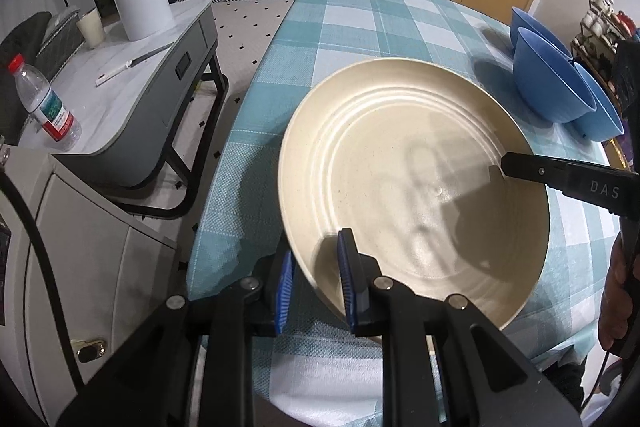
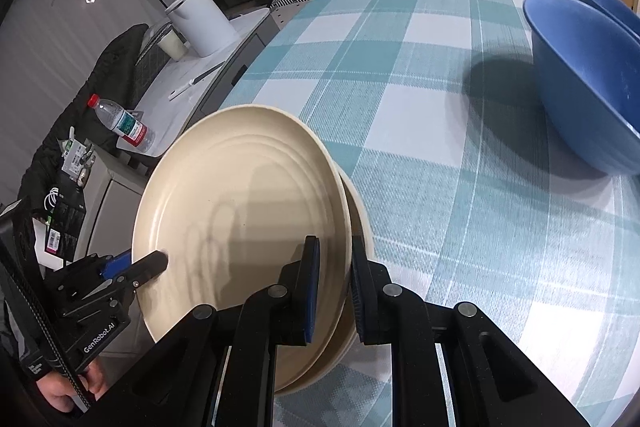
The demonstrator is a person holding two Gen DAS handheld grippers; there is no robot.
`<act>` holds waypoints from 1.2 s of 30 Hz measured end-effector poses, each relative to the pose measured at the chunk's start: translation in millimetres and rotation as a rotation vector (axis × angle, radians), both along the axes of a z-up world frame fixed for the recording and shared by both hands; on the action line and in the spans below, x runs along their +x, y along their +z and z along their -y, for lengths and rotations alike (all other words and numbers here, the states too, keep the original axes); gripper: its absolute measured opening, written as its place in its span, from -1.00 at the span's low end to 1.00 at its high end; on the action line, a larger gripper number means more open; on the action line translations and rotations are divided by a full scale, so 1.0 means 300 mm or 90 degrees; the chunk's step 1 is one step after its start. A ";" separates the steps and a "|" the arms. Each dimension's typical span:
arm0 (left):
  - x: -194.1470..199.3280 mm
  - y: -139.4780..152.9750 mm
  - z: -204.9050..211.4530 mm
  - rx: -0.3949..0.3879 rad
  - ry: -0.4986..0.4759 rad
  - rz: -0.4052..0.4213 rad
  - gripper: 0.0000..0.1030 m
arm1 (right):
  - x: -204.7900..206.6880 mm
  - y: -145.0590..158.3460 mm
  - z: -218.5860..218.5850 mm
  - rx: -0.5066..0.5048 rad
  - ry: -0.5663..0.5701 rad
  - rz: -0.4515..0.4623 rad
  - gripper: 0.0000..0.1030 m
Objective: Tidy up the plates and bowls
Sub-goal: 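Carry the cream plate with both tools over the stacked cream plates, then lower the cream plate onto the stacked plates with both tools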
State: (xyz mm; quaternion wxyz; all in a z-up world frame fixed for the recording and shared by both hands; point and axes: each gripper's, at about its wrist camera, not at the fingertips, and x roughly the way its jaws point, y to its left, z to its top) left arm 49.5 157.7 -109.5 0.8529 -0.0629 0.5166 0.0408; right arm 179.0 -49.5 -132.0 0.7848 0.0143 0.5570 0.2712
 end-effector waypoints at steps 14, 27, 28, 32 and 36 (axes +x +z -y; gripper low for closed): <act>-0.021 -0.002 0.046 0.067 -0.014 0.016 -0.59 | -0.043 0.009 0.011 -0.008 0.000 0.026 -0.72; -0.029 -0.006 0.076 0.104 -0.023 0.020 -0.54 | -0.057 0.015 0.033 0.000 -0.011 0.031 -0.71; -0.030 -0.005 0.075 0.103 -0.024 0.021 -0.54 | -0.058 0.015 0.033 0.001 -0.011 0.031 -0.71; -0.034 -0.004 0.076 0.099 -0.027 0.020 -0.54 | -0.062 0.016 0.040 0.004 -0.013 0.026 -0.70; -0.033 -0.005 0.080 0.102 -0.029 0.018 -0.53 | -0.067 0.021 0.044 0.005 -0.014 0.027 -0.68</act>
